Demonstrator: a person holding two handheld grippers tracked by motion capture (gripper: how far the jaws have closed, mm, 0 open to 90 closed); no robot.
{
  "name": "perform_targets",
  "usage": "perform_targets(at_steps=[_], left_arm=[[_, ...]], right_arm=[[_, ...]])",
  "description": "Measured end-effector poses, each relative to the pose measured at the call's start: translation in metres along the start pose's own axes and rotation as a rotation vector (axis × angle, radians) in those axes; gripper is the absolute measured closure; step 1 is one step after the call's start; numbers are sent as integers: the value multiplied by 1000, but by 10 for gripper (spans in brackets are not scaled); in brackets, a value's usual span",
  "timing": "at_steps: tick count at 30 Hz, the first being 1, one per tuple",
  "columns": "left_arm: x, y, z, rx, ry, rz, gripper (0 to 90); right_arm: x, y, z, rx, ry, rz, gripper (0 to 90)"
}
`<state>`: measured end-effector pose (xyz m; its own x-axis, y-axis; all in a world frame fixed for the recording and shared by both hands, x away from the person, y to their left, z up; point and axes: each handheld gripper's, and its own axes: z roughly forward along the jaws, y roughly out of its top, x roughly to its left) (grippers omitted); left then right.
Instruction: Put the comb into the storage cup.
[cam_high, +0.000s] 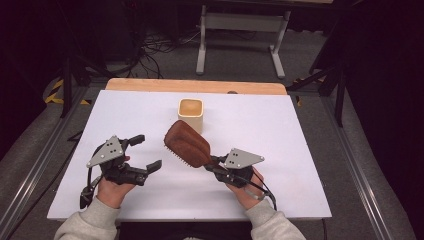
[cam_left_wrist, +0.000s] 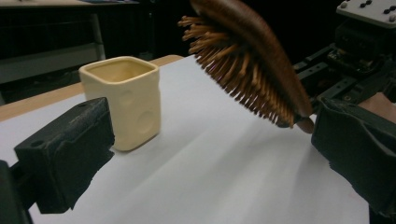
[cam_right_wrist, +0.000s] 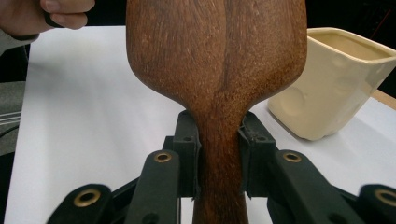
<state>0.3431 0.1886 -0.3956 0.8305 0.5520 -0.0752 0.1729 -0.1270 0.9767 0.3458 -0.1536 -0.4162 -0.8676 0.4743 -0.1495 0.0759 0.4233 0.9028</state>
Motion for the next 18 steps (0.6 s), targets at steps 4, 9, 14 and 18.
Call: perform_targets(at_steps=[4, 9, 14, 18], left_arm=[[-4, 8, 12, 3, -29, -4, 0], [-7, 12, 25, 17, -54, -24, 0], [-8, 13, 36, 35, -64, -42, 0], [-11, 14, 46, 60, -61, -47, 3]], right_arm=[[2, -1, 2, 3, -2, -6, 723], [3, 0, 3, 0, -3, -12, 723], [5, 0, 4, -3, -5, -15, 723], [7, 0, 5, -6, -6, -24, 723]])
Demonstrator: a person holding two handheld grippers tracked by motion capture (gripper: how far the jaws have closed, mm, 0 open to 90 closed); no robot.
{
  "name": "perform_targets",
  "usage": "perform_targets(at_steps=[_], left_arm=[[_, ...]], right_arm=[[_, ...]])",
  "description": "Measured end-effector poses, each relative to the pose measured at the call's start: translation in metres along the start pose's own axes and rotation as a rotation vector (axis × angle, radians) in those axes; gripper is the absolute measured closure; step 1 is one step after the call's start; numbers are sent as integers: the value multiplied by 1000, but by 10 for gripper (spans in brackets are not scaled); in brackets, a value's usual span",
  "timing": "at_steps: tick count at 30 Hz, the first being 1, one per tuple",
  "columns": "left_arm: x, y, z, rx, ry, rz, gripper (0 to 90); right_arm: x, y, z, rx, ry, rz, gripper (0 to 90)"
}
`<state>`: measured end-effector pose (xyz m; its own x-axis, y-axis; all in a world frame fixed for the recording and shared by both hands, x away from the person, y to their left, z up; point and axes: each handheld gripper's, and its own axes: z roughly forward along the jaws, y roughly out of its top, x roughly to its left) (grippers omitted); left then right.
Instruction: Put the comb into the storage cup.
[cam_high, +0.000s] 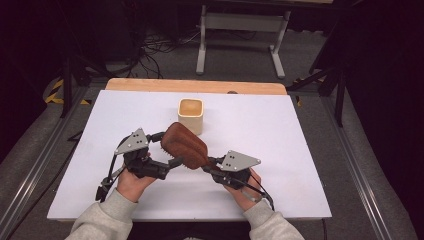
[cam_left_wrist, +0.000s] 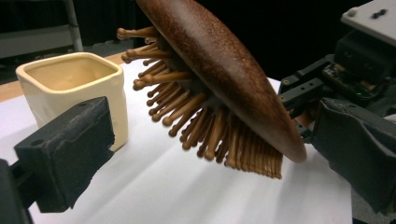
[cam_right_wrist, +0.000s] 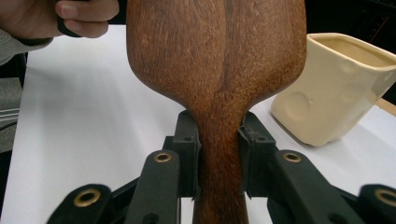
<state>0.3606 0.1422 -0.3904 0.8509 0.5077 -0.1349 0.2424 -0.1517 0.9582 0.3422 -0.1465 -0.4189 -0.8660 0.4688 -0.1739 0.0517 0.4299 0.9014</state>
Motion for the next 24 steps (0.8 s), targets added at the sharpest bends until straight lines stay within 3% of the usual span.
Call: perform_targets(at_steps=[7, 11, 13, 16, 19, 24], left_arm=[[-1, -1, 8, 18, -17, -6, 51], [-5, -1, 11, 39, -25, 3, 142], [-5, -1, 10, 38, -31, -22, 179], [-3, 1, 9, 50, -67, -53, 250], [-5, 2, 8, 68, -78, -31, 354], [-5, 5, 5, 62, -130, -52, 477]], right_arm=[[2, 0, 1, -1, -2, -11, 723], [4, 0, 3, 2, -11, -25, 722], [4, -1, 3, 3, -11, -30, 721], [4, -2, 4, 9, -22, -47, 722], [5, -4, 6, 26, -31, -64, 720], [7, -5, 8, 45, -37, -93, 717]])
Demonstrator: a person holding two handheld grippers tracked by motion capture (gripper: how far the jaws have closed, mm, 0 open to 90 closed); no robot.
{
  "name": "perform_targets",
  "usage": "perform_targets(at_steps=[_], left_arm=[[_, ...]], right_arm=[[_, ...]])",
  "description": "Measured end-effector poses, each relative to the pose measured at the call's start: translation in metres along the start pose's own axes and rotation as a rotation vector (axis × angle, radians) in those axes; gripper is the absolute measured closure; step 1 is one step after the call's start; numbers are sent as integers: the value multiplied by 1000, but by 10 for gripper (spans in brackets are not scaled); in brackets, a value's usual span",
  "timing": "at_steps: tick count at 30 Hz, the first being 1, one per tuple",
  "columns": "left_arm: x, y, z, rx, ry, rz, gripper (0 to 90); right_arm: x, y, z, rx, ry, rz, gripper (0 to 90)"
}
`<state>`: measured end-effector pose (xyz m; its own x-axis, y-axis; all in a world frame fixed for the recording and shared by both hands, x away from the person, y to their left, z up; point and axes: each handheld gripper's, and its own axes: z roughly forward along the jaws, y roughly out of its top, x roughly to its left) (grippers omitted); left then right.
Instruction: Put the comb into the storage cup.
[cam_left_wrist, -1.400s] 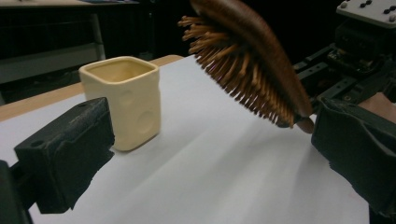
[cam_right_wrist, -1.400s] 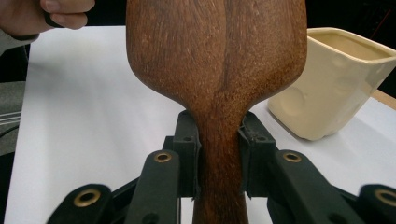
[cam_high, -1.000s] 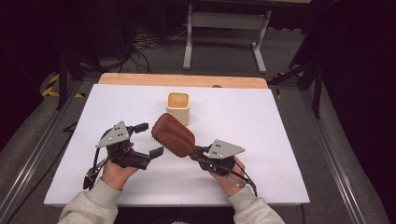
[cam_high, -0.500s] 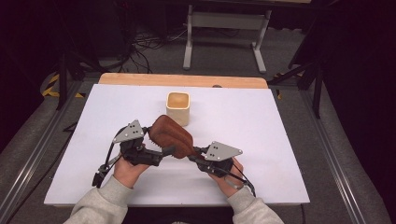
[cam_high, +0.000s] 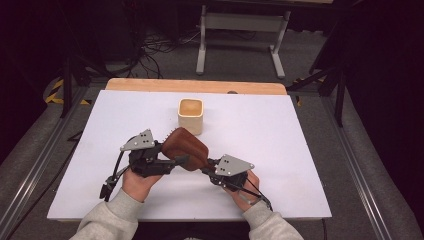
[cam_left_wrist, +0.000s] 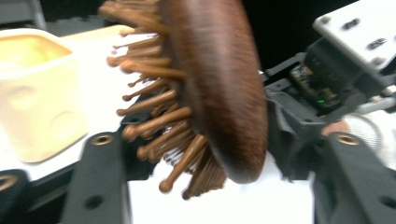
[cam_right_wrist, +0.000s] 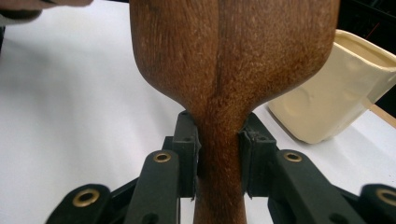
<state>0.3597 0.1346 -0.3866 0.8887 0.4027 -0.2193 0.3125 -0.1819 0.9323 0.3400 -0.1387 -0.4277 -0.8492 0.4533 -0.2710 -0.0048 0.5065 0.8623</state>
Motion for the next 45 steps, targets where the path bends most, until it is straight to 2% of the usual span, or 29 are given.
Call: perform_targets(at_steps=[2, 6, 8, 9, 11, 12, 15, 16, 19, 20, 21, 22, 24, 26, 28, 34, 38, 45], left_arm=[[-1, 2, -2, 1, -31, 4, 506], [-4, 4, -2, -2, -53, 11, 550], [-8, 6, -3, -3, -43, 41, 556], [-11, 9, -4, -2, -21, 58, 564], [-11, 12, -5, 4, -6, 71, 570], [-11, 12, -5, 4, -6, 71, 571], [-11, 18, -8, 0, -2, 68, 572], [-11, 23, -10, 0, 11, 86, 571], [-11, 31, -13, -6, 14, 99, 570], [-11, 31, -13, -6, 14, 99, 570], [-11, 33, -14, -8, 16, 101, 570], [-11, 37, -15, -11, 19, 103, 570], [-11, 45, -18, -16, 26, 115, 569], [-11, 49, -20, -19, 32, 122, 568], [-10, 56, -23, -28, 41, 130, 567], [-9, 73, -29, -29, 73, 152, 567], [-6, 82, -33, -26, 102, 169, 566], [-1, 94, -39, -51, 127, 164, 564]], right_arm=[[0, 0, 1, -1, -1, -3, 708], [0, 0, 0, -6, -1, -20, 700], [0, 0, 0, -10, -2, -24, 697], [-1, 0, -2, -33, 10, -18, 670], [-2, 1, -5, -67, 12, -22, 609], [-2, 1, -5, -67, 12, -22, 609], [-4, 3, -9, -101, 14, -20, 481], [-7, 3, -11, -112, 25, -2, 408], [-14, 2, -14, -136, 57, 55, 257], [-14, 2, -14, -136, 57, 55, 257], [-16, 1, -15, -141, 60, 70, 207], [-21, 0, -16, -150, 69, 105, 113], [-26, -2, -18, -150, 66, 134, 47], [-27, -2, -19, -150, 66, 144, 26], [-33, -6, -22, -142, 69, 178, 6], [-38, -9, -27, -145, 72, 204, 5], [-41, -11, -30, -150, 59, 213, 5], [-44, -12, -32, -149, 45, 223, 5]])
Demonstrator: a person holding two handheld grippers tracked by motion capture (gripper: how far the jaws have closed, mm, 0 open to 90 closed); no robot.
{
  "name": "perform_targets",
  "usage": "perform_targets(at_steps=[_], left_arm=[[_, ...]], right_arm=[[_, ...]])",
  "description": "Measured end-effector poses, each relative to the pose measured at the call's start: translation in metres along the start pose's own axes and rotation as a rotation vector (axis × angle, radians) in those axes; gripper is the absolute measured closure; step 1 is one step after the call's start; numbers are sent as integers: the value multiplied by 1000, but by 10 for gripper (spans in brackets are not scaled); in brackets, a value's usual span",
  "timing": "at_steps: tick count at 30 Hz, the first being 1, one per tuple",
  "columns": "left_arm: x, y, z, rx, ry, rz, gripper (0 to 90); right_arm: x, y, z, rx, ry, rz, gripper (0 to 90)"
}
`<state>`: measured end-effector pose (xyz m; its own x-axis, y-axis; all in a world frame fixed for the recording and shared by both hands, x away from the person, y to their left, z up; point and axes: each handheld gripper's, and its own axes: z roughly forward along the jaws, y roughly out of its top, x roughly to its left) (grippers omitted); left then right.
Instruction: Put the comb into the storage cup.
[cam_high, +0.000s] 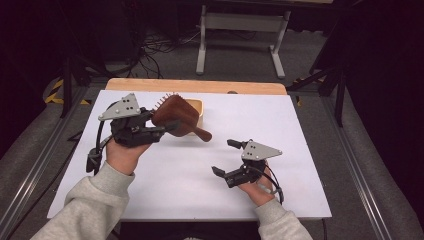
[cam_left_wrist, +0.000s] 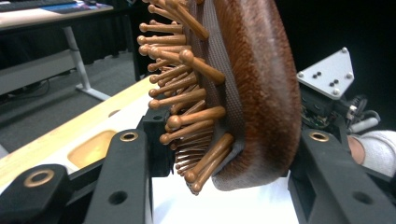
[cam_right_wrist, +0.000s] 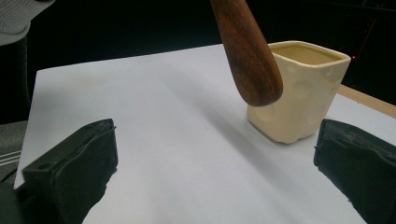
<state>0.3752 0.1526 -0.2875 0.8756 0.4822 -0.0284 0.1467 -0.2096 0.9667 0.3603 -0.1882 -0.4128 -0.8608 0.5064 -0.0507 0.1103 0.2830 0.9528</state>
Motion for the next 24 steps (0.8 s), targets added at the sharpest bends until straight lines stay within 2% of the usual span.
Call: perform_targets(at_steps=[11, 24], left_arm=[[9, 15, -3, -14, 52, 8, 563], [25, 20, 3, -26, 125, -16, 561]], right_arm=[[-3, -1, -2, -5, -11, 7, 5], [-5, -1, -4, -13, -14, 14, 5]])
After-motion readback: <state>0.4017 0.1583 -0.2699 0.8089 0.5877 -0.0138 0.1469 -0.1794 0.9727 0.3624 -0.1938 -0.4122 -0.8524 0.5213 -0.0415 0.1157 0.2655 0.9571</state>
